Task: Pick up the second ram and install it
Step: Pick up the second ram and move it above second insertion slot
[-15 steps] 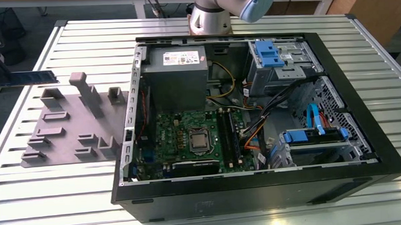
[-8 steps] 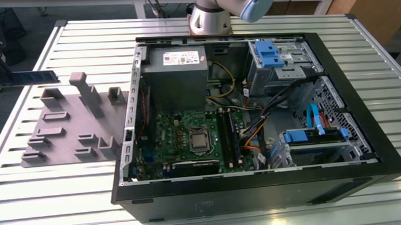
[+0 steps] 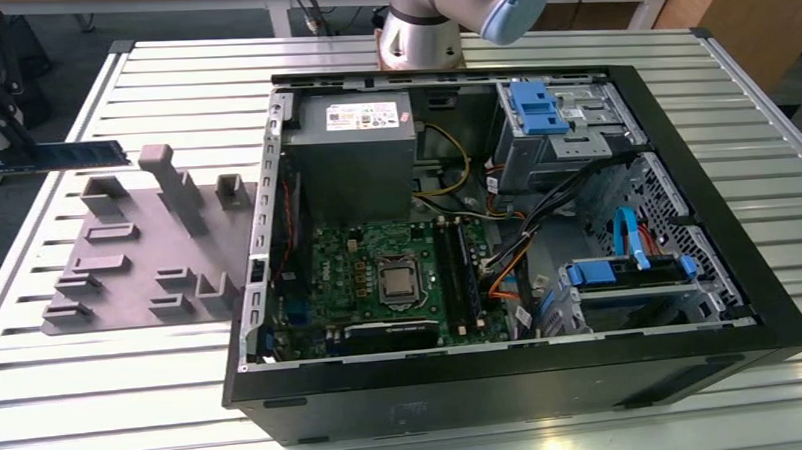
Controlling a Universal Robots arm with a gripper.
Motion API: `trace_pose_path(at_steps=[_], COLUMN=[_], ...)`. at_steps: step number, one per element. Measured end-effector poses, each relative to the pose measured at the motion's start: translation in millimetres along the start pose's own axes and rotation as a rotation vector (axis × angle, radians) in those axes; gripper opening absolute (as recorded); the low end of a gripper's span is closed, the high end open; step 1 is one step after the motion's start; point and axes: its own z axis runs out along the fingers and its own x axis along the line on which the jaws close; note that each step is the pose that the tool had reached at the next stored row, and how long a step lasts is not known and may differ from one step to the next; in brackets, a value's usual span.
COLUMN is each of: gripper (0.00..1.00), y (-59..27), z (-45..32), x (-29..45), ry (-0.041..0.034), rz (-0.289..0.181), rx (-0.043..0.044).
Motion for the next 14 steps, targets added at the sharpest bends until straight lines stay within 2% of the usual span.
trace_pose_path(at_steps=[6, 11, 14], gripper=[0.14, 0.14, 0.14], y=[-5.8, -6.2, -6.2], z=[-0.1, -0.4, -3.1], x=[0.1, 0.1, 0.0], ry=[0.0, 0.0001, 0.0001], rz=[0.0, 0.0, 0.0], rx=[0.0, -0.0001, -0.0002])
